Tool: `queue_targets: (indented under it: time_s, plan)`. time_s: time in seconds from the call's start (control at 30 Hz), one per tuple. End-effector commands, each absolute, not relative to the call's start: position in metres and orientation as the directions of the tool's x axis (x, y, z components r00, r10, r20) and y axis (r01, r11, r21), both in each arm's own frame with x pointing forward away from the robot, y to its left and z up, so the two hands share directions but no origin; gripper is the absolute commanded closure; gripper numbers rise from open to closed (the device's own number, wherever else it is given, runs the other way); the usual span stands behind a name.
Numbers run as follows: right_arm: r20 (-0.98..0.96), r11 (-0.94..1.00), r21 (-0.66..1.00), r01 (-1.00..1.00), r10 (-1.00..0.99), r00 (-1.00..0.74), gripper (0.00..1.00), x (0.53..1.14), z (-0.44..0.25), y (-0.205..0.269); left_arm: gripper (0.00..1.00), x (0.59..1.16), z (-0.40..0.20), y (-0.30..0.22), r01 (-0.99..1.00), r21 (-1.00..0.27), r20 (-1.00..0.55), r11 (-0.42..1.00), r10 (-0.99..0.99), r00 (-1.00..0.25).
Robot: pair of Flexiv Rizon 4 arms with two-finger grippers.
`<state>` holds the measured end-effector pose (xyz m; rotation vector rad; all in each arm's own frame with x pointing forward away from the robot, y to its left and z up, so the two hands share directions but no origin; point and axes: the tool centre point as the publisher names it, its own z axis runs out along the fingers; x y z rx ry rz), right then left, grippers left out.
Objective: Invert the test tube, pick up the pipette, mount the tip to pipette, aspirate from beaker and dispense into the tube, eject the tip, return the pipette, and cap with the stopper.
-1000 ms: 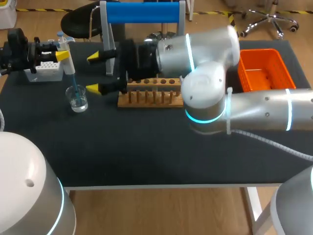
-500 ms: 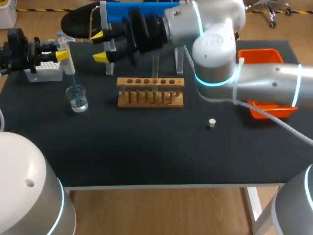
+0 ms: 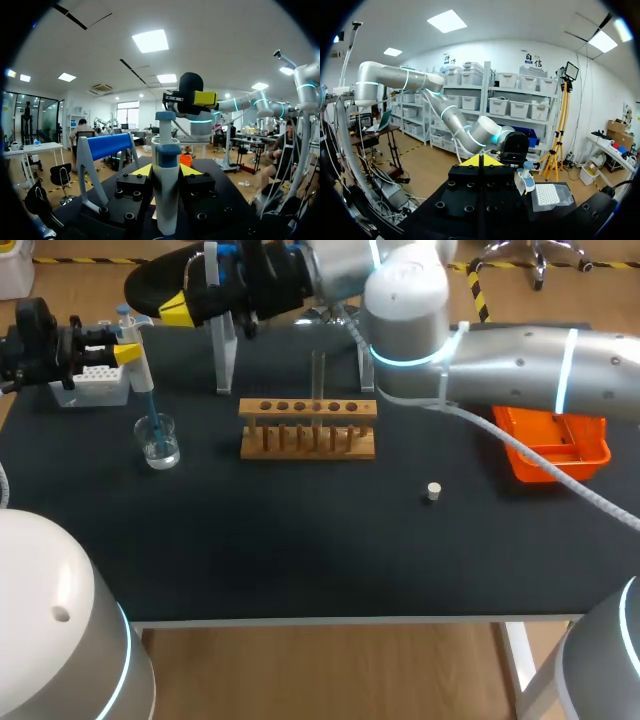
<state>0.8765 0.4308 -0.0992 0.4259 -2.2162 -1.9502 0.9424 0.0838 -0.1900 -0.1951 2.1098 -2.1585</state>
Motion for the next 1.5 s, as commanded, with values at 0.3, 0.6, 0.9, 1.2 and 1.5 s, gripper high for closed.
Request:
queue_targets:
  time_s: [0.3, 0.6, 0.9, 1.2, 1.5]
  plan:
    - [-0.004, 0.049, 0.998, -0.026, -0.401, -0.916, 1.0, 0.896, -0.104, 0.477, 1.0, 0.944, -0.191, 0.086, -0.005, -1.0, 0.009, -0.025, -0.166, -0.986]
    - [0.004, 0.025, 1.0, -0.006, -0.38, -0.925, 1.0, 0.906, -0.101, 0.497, 1.0, 0.944, -0.191, 0.086, -0.005, -1.0, 0.009, -0.025, -0.166, -0.986]
    - [0.019, 0.037, 0.999, 0.006, -0.351, -0.936, 1.0, 0.915, -0.108, 0.503, 1.0, 0.944, -0.191, 0.086, -0.005, -1.0, 0.009, -0.025, -0.166, -0.986]
    - [0.032, 0.042, 0.999, 0.02, -0.325, -0.945, 1.0, 0.924, -0.114, 0.505, 1.0, 0.944, -0.191, 0.086, -0.005, -1.0, 0.009, -0.025, -0.166, -0.986]
    - [0.028, 0.042, 0.999, 0.016, -0.32, -0.947, 1.0, 0.926, -0.117, 0.508, 1.0, 0.944, -0.191, 0.086, -0.005, -1.0, 0.009, -0.025, -0.166, -0.986]
